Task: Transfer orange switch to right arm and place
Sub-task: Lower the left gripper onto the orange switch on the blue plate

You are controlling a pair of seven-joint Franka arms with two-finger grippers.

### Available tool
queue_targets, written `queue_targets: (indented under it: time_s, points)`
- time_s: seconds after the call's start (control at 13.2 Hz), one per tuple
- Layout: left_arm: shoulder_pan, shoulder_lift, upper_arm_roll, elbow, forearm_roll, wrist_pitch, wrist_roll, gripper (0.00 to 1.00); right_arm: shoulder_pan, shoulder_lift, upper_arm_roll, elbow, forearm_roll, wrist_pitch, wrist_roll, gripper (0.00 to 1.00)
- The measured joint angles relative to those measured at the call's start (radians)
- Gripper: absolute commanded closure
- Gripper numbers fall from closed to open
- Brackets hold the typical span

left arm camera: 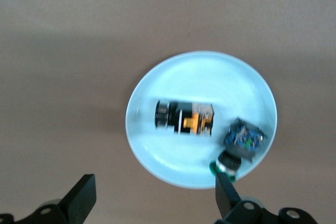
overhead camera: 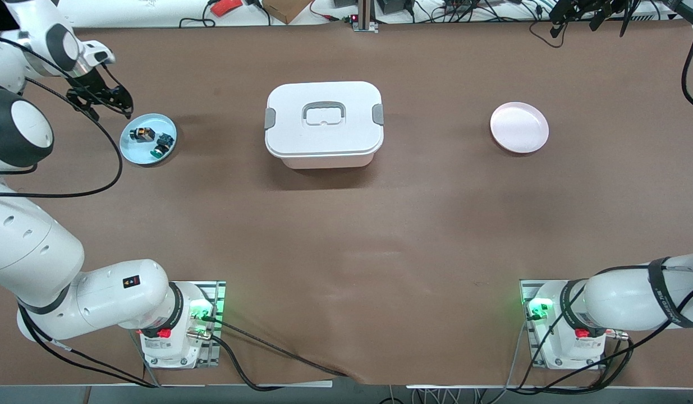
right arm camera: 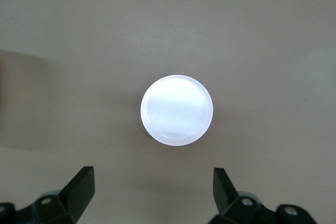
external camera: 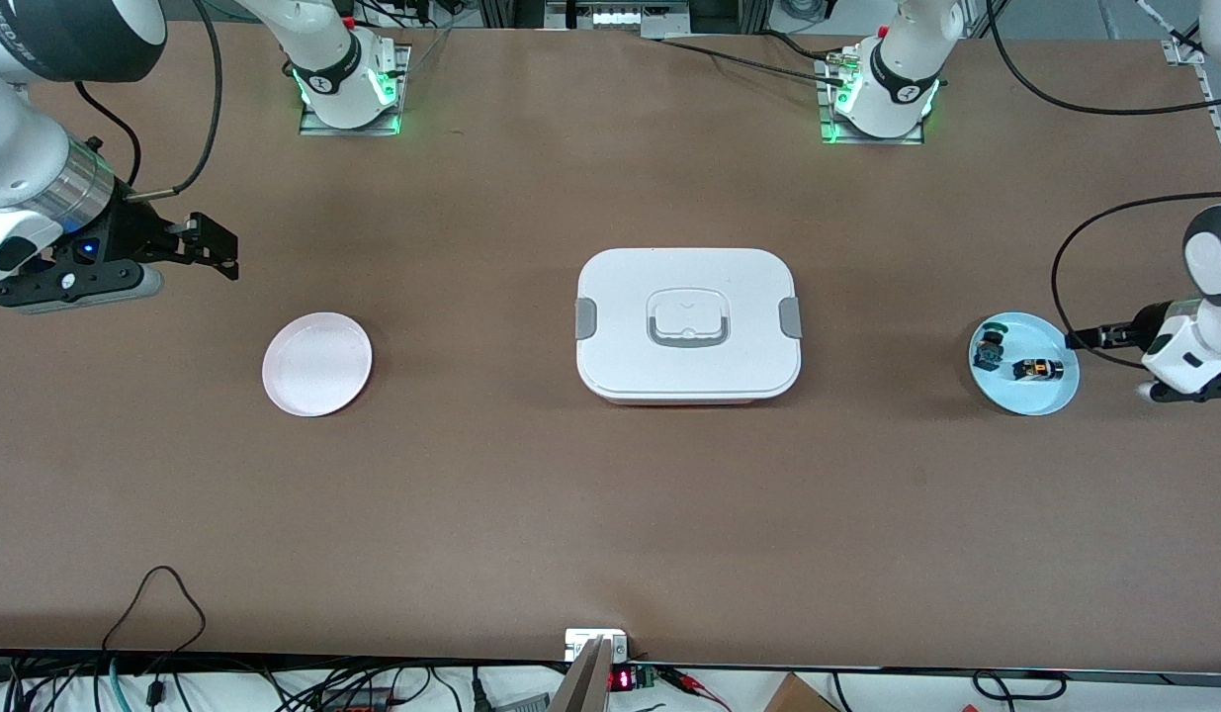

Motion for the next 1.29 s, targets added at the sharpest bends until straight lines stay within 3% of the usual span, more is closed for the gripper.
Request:
queue_targets:
  time_s: [0.53,1.14,1.29]
  points:
    - [0.004,0.058,-0.011,-0.053,-0.114,0.198,0.228,0.00,0.000,0.000,0.000,0.000,0.000,0.000,0.000,0.00]
    - [0.036,0.129,-0.011,-0.060,-0.242,0.217,0.294,0.00,0.000,0.000,0.000,0.000,0.000,0.000,0.000,0.00]
    - [0.041,0.137,-0.011,-0.060,-0.249,0.217,0.295,0.05,0.000,0.000,0.000,0.000,0.000,0.000,0.000,0.00]
